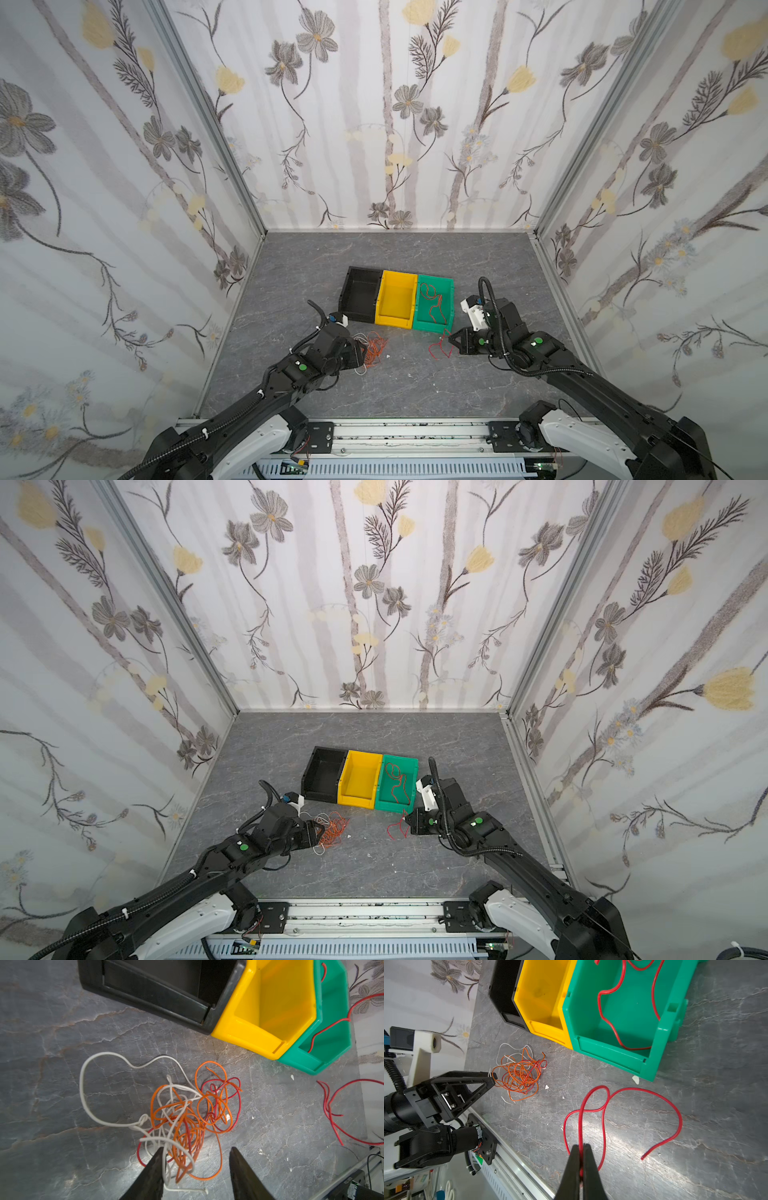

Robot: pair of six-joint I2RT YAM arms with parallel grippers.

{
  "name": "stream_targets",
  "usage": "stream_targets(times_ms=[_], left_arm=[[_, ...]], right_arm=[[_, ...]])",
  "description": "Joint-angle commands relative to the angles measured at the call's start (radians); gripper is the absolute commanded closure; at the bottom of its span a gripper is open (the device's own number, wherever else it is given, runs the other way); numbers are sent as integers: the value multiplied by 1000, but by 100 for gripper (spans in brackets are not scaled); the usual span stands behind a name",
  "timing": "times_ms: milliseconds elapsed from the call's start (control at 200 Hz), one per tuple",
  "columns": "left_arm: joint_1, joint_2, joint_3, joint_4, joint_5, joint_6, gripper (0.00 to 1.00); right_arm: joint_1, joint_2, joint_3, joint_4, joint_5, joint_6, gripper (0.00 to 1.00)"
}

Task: Untangle the cables
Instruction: 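Pull the red wire away from the pile with the right gripper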

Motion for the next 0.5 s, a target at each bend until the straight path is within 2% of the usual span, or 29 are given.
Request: stream_targets(times_ms=[0, 90, 220, 400, 495], left_arm=[[0, -19, 28, -60, -11, 22, 45], [0, -20, 46, -57, 29, 24, 43], [-25, -1, 53, 43, 138, 20, 42], [-98, 71, 83, 153, 179, 10, 41], [-133, 137, 107, 169, 163, 22, 41]], right_arm=[[6, 14, -8, 74, -70, 16, 100], [11, 27, -10, 109, -106, 17, 100], [18, 35, -14, 150, -144, 17, 100], [34, 41, -8, 205, -191, 21, 100], [51, 47, 3, 232, -205, 22, 100]])
